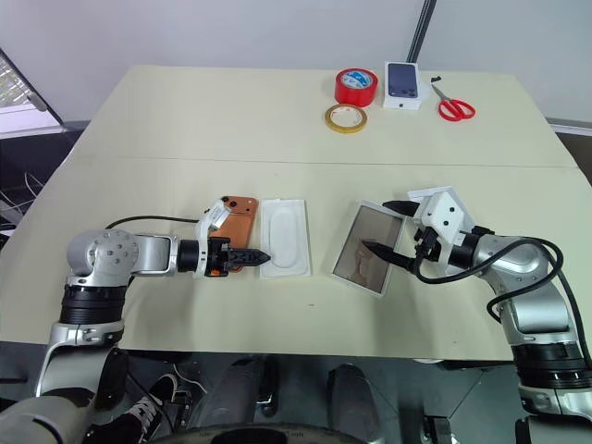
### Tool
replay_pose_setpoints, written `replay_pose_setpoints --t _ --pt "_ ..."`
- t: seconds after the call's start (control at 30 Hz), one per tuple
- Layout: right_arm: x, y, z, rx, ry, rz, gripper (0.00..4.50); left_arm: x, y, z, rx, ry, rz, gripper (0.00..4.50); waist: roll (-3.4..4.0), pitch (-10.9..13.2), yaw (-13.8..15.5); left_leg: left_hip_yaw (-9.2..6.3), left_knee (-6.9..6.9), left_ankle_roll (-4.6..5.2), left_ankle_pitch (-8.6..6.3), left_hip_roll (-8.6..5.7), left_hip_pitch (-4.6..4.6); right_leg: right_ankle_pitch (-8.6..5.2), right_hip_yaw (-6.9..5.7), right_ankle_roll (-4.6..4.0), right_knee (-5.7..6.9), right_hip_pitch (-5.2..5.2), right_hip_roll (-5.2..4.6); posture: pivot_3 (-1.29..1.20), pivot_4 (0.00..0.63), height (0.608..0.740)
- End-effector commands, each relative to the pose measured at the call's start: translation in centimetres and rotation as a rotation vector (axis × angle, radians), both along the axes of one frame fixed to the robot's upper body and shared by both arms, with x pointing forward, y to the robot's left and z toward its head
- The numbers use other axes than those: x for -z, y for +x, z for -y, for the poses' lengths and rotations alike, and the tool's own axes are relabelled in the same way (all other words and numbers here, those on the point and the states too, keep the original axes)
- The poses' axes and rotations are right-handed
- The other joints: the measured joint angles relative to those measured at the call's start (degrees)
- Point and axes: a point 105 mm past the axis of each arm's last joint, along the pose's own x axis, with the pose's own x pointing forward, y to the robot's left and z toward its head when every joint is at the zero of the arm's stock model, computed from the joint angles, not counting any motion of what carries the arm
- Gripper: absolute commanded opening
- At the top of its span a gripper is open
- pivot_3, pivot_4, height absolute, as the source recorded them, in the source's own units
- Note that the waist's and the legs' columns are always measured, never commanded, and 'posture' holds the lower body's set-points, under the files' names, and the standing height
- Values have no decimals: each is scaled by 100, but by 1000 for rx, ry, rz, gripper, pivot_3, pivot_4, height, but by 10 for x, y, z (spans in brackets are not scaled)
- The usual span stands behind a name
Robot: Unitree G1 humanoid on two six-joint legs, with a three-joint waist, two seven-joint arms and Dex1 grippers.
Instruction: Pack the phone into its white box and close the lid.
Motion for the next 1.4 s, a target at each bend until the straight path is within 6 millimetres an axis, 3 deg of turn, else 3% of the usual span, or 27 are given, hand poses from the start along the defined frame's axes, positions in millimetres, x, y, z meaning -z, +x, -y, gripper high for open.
replay_pose_setpoints --t 0.03,0.27,0.4,0.57,0.67,0.9,1.17,1.4 --pt "-9 -1 0 -2 6 44 4500 9 -1 -4 -28 26 -31 49 -1 0 -6 0 0 0 0 0 3 0 0 0 -1 3 -4 0 150 728" --pt "-5 -12 -10 -72 18 -6 4500 1 8 -9 -91 -4 -18 49 1 0 -7 0 -1 1 -1 0 9 0 0 0 -2 9 -8 0 150 728" --pt "13 -46 -39 -236 13 -148 4500 -17 13 -8 -89 -57 46 49 -3 2 -10 -3 -4 1 -1 1 9 0 -1 0 -3 9 -8 0 150 728" --pt "38 -54 -49 -255 -77 -199 4500 -36 18 -3 -84 -119 114 49 -5 3 9 -4 -4 8 -6 -2 8 0 -2 0 -4 8 -13 0 150 728" --pt "46 -44 -48 -203 -87 -181 3592 -39 17 -1 -71 -141 110 0 -7 2 -7 -4 -3 0 -2 -4 7 0 -3 -1 -5 8 -15 0 150 728" --pt "60 -41 -40 -207 -170 -198 43 -40 22 -1 -105 -118 171 0 -7 3 -4 -4 -5 -7 3 -4 5 0 -3 0 -5 4 -13 0 150 728" --pt "43 -28 -64 -264 -128 -98 43 -53 25 9 -102 -203 175 0 -8 4 -10 -5 -5 -6 3 -4 5 0 -4 0 -4 4 -10 0 150 728" --pt "50 -14 -81 -357 -179 -68 43 -56 23 20 -73 -247 154 0 -9 4 -3 -5 -3 -9 4 -5 5 0 -8 0 -4 5 1 0 150 728"
